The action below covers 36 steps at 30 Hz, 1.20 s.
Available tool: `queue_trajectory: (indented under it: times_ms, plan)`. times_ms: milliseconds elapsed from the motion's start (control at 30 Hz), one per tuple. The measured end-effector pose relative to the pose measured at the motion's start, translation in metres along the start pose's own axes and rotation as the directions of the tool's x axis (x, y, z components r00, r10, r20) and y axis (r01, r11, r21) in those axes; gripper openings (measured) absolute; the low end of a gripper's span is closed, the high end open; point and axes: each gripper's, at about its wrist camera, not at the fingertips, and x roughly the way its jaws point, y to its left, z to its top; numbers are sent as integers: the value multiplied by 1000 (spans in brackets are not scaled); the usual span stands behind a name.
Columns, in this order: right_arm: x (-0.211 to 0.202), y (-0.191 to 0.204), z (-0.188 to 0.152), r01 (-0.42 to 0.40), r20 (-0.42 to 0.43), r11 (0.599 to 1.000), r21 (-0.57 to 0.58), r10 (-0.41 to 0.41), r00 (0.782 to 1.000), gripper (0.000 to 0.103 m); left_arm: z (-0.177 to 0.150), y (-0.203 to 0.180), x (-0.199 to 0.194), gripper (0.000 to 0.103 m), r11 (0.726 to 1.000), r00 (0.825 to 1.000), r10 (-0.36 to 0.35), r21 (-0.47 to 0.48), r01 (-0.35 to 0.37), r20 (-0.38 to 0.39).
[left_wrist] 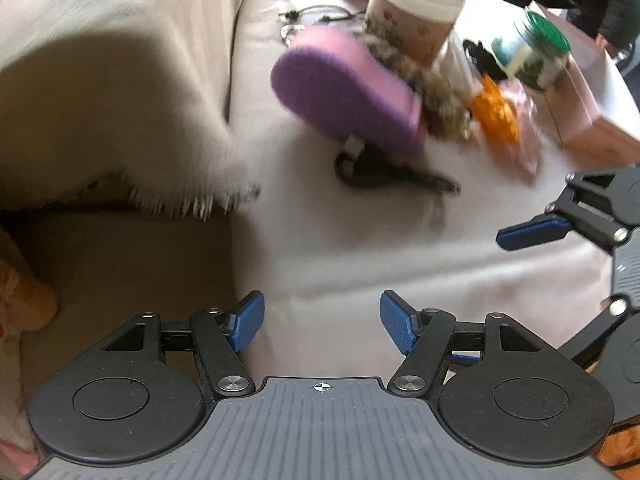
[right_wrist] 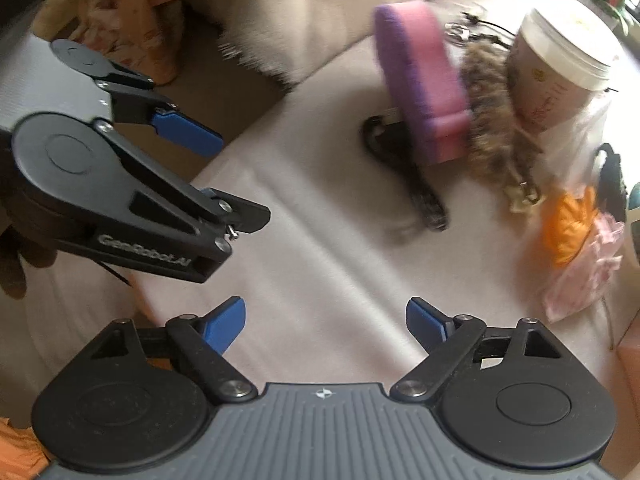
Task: Organize soft objects
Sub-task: 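Move the left tool toward the purple sponge while the right tool approaches the black cable, then close the left tool on the purple sponge while the right tool grasps the black cable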
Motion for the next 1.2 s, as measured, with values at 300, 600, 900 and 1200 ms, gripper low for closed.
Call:
queue_trajectory:
  times_ms: [300, 600, 900, 1200]
  plan:
    - [-2, -55, 22, 13, -2, 1000, 23, -13, 1000, 89, 51, -11, 7, 71, 1000, 1000, -24, -4, 24, -20]
    - [-15, -94, 31, 31, 51, 998, 49, -34, 998, 72, 94, -15, -12, 71, 993, 995, -58, -98, 66, 84]
    - [-55, -148, -15, 143, 259, 981, 131, -174, 950, 72, 91, -22, 21, 78, 994, 985, -3, -103, 21, 171]
    - [-55, -140, -33, 172, 387, 971, 167, -225, 894, 81, 62, -9, 5, 44, 991, 893, -55, -82, 102, 446]
